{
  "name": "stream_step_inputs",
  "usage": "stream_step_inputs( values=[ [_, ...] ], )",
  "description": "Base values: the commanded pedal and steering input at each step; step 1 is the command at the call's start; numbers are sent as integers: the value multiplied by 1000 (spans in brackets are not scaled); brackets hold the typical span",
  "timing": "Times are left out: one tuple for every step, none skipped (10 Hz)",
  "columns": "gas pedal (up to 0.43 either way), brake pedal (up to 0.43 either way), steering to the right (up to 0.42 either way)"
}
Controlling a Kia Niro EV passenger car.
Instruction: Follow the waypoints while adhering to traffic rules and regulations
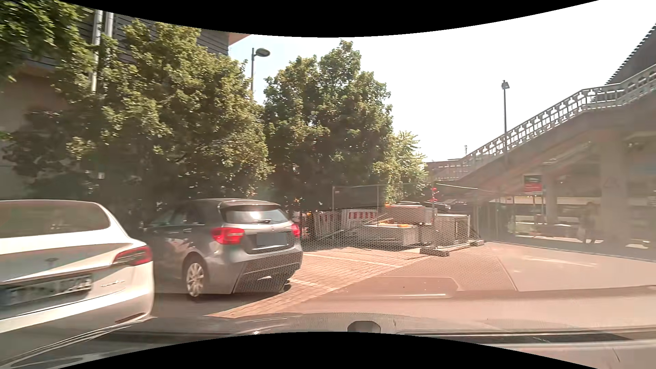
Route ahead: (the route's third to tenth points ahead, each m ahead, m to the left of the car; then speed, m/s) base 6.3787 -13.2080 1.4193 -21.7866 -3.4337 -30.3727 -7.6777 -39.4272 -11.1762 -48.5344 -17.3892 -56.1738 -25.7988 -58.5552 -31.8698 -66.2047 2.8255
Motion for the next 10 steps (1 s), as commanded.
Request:
stream_step_inputs(
  values=[
    [8,0,591],
    [0,0,587],
    [0,0,586],
    [0,0,586],
    [0,0,586],
    [0,0,586],
    [0,0,586],
    [0,0,586],
    [0,0,586],
    [0,0,587]
  ],
)
